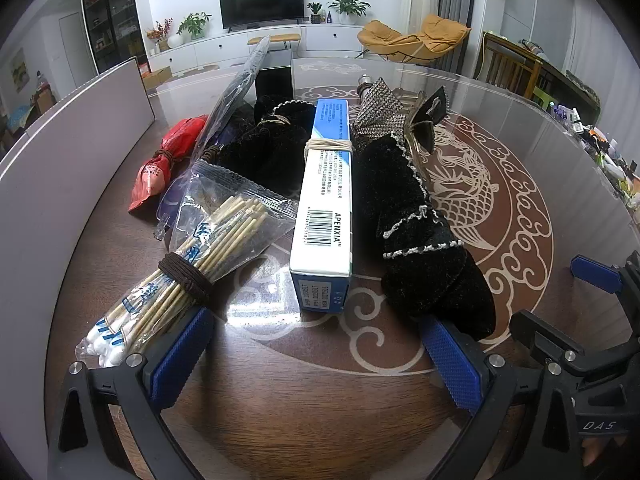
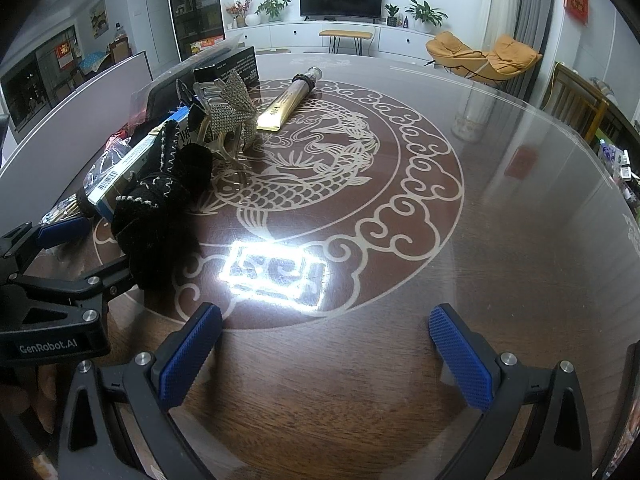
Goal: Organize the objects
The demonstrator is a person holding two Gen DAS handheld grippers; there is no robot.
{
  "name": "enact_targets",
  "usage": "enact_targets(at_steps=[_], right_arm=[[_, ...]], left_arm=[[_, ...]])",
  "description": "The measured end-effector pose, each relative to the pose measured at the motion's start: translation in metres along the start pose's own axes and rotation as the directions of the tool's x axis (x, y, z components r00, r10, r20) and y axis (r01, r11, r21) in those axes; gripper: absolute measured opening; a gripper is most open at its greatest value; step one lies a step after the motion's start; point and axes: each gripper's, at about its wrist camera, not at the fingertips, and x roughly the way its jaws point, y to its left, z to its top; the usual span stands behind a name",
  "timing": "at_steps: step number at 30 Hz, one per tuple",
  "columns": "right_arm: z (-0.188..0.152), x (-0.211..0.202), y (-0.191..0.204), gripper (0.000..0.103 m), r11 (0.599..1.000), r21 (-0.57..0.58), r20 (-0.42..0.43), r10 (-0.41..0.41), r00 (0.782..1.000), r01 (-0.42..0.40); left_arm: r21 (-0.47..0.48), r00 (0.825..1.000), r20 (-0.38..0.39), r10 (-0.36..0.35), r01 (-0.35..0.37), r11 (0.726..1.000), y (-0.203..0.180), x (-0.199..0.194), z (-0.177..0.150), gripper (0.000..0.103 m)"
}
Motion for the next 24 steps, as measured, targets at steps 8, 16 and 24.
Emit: enact_targets(at_steps=[8,16,24], right_arm=[[-0.0002,-0.0002,-0.0002,0.103,1.0,0.001,0.0,0.0,1.0,0.0],[-0.0003,-0.0002,-0.0002,0.103,1.0,0.002,-0.001,0.0,1.0,0.0],[-0.0005,-0.0004,-0.0003,0.103,1.0,0.003,-0.001,0.0,1.0,0.0]], left_arm=[[0.0,1.0,-0.004,-0.001,0.001,1.0,0.0001,-0.0021,0.0021,0.103],[0.0,1.0,-0.009,-0.003,0.003,1.0,0.0002,-0.0038,0.0031,0.103],[0.0,1.0,-0.013,-0.003,0.003,1.0,0.0003,-0.0046,0.0037,0.103]])
